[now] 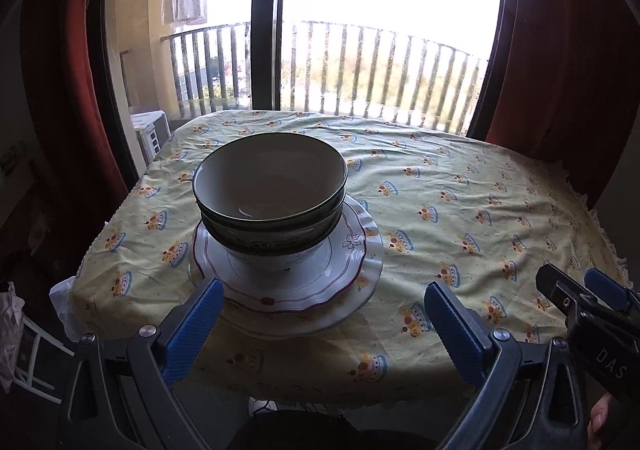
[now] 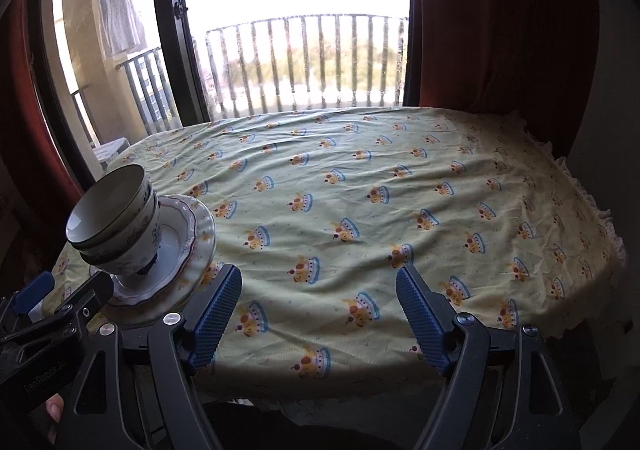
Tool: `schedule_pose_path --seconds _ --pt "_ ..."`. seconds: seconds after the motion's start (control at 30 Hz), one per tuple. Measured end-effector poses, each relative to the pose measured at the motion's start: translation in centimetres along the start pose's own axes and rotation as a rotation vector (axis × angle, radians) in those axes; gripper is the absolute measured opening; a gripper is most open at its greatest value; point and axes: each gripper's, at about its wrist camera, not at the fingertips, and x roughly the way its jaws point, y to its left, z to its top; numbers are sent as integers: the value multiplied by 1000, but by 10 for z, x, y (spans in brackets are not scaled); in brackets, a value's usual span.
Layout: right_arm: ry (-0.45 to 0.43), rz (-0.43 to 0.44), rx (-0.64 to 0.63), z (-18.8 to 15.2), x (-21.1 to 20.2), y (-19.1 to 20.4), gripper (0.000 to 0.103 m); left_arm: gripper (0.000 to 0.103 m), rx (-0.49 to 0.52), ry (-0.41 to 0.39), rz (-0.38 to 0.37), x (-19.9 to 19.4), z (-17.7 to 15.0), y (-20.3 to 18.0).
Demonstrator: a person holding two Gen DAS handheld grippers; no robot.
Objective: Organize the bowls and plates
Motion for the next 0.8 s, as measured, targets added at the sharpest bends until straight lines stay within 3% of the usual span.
schedule_pose_path --seconds 0.17,0.8 --pt "-4 21 -18 -7 -8 0 89 102 13 -4 7 -6 -5 -8" --pt "-6 39 -3 -14 -17 -12 90 103 29 -11 4 -13 -9 -18"
